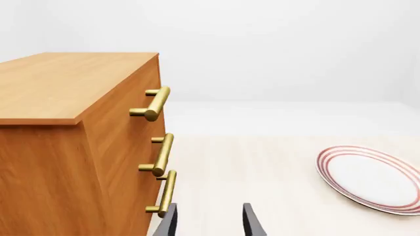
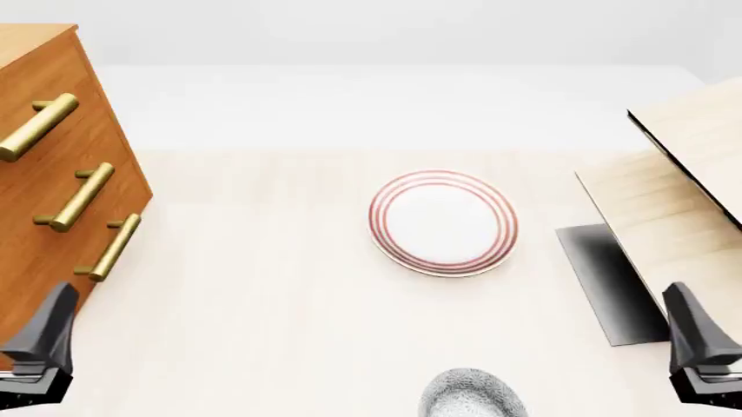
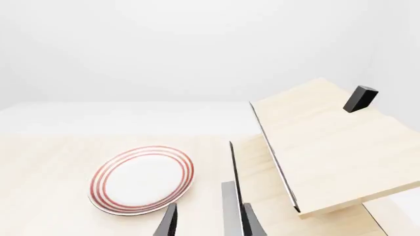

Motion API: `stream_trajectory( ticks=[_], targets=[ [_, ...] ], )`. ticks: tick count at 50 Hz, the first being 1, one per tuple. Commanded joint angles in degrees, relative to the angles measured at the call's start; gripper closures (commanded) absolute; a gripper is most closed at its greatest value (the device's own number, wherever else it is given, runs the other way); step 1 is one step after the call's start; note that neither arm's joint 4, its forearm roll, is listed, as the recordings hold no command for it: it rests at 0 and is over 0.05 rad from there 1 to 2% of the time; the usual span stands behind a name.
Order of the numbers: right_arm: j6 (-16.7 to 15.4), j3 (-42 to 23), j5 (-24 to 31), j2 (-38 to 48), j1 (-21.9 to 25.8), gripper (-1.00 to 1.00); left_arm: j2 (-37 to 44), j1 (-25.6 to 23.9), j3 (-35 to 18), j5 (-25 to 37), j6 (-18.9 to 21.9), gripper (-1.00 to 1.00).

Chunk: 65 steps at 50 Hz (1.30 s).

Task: Open the top drawer of the cabinet and put the bowl in it.

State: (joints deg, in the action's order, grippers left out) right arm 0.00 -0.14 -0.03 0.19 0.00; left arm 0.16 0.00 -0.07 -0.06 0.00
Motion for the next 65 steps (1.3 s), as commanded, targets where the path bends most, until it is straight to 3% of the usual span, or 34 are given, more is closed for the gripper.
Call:
stream_trajectory(
  ticks=[1,20,27,34,41,47,50,52,62,63,65],
  targets=[
    [-0.02,-0.34,0.04,0.32,0.02,-1.0,0.35,0.0,-0.15,-0.14,-0.01,-1.0],
    [-0.05,-1.04,0.97,0.03,0.05,-1.0,0.32,0.0,-0.14,-0.11,-0.01,-1.0],
    [-0.06,-1.04,0.96,0.02,0.04,-1.0,3.12,1.38,-0.87,-0.75,3.97,-1.0],
    [-0.06,-1.04,0.96,0.02,0.05,-1.0,8.99,0.36,-3.47,-2.86,8.87,-1.0],
    [-0.06,-1.04,0.97,0.03,0.04,-1.0,15.94,-0.84,-8.01,-3.4,17.68,-1.0],
    [-0.07,-1.04,0.97,0.03,0.05,-1.0,16.69,-0.86,-10.11,-1.74,20.08,-1.0],
    [-0.05,-1.04,0.96,0.02,0.05,-1.0,16.91,-0.23,-10.92,-0.14,24.31,-1.0],
    [-0.07,-1.04,0.97,0.03,0.04,-1.0,15.72,-0.21,-12.44,2.33,24.09,-1.0],
    [-0.05,-1.04,0.96,0.02,0.06,-1.0,16.34,2.15,-13.5,4.51,36.02,-1.0],
    [-0.06,-1.04,0.97,0.03,0.04,-1.0,16.47,2.58,-13.61,4.74,38.83,-1.0],
    [-0.06,-1.04,0.97,0.02,0.04,-1.0,16.85,2.23,-14.0,4.84,39.04,-1.0]
  ],
)
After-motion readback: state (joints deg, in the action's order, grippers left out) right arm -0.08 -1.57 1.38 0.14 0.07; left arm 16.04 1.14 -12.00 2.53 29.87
